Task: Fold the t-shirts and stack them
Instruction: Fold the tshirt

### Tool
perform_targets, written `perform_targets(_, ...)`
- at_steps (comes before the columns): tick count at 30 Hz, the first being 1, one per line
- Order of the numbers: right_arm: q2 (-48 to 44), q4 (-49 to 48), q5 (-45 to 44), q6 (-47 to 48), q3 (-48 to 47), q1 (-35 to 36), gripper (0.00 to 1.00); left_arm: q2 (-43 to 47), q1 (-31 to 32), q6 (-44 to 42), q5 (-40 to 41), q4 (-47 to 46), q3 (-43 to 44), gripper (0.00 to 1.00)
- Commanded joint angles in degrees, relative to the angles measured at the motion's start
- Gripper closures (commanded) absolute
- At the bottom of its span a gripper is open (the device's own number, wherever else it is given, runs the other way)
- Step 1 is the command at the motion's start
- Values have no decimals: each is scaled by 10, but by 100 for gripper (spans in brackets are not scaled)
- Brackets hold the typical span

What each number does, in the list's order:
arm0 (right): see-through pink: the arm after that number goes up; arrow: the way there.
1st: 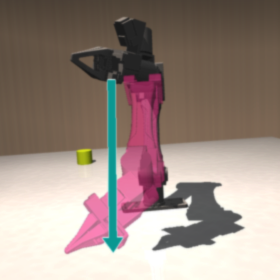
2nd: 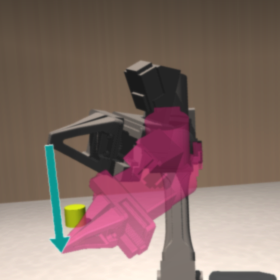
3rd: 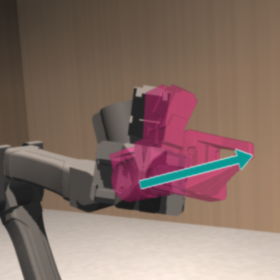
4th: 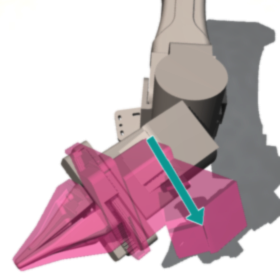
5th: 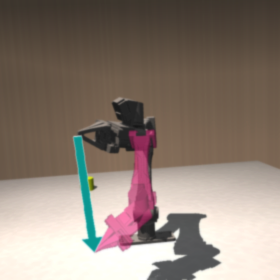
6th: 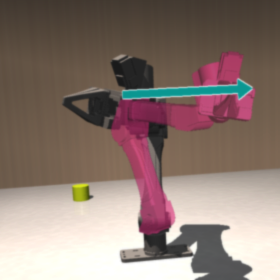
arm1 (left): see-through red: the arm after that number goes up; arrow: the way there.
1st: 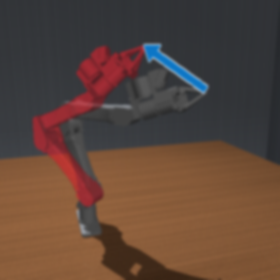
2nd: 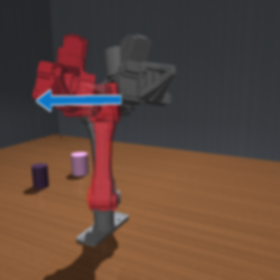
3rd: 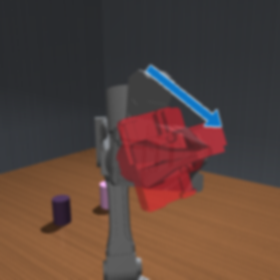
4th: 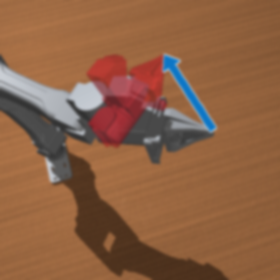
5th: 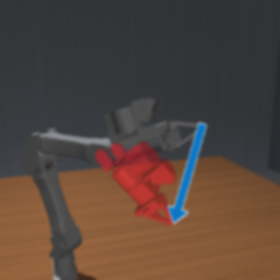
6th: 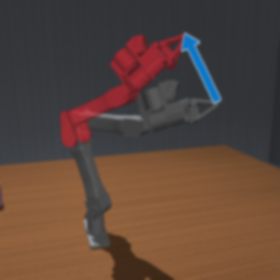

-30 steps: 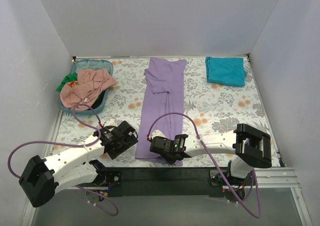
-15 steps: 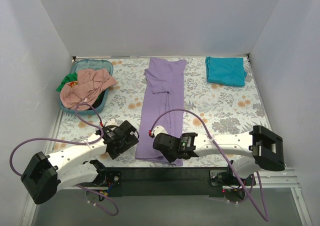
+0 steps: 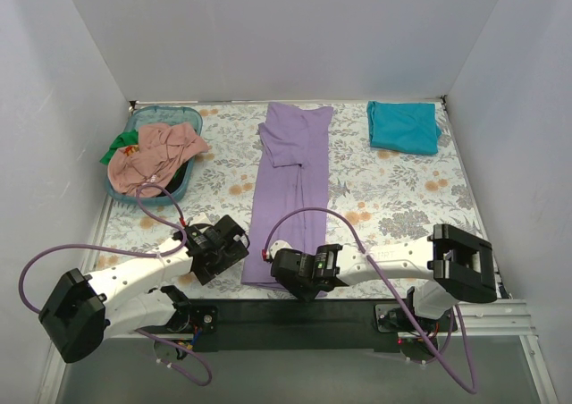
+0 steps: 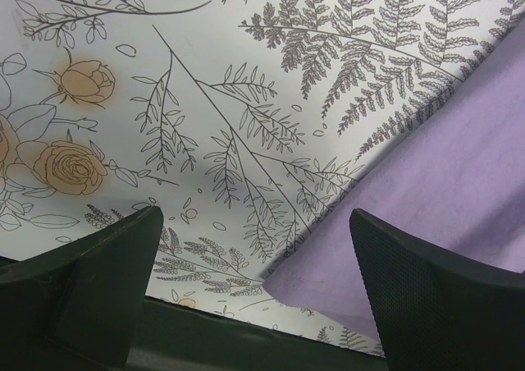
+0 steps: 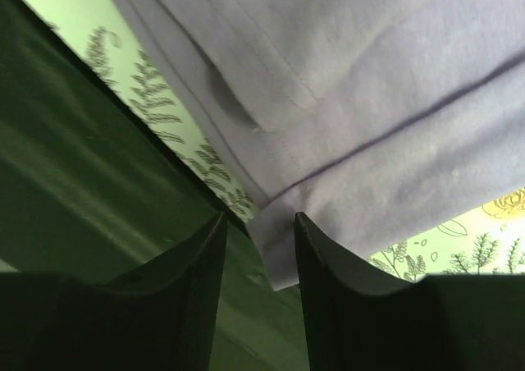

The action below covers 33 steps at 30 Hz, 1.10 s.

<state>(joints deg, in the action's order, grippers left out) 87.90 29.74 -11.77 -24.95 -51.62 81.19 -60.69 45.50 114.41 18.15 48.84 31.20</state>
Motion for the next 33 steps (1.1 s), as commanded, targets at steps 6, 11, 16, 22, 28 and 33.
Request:
perform_targets(6,19,37,-30,1,-18,3,72,1,-4,20,7,-3,-4,2)
perform_targets(11,18,37,-38,-5,-19,4,87,0,-4,20,8,-3,-2,2)
perform_targets(16,-5,36,-55,-17,-25,4,94,0,-4,19,8,-1,1,2)
perform_targets(22,-41,1,-55,-21,-28,4,95,9,-5,16,6,-4,0,2)
perform_targets(28,-53,-54,-42,-33,-21,4,96,13,-5,14,2,-7,-2,2)
perform_targets(33,-67,-99,-33,-35,-9,4,96,16,-5,13,0,-9,-5,2)
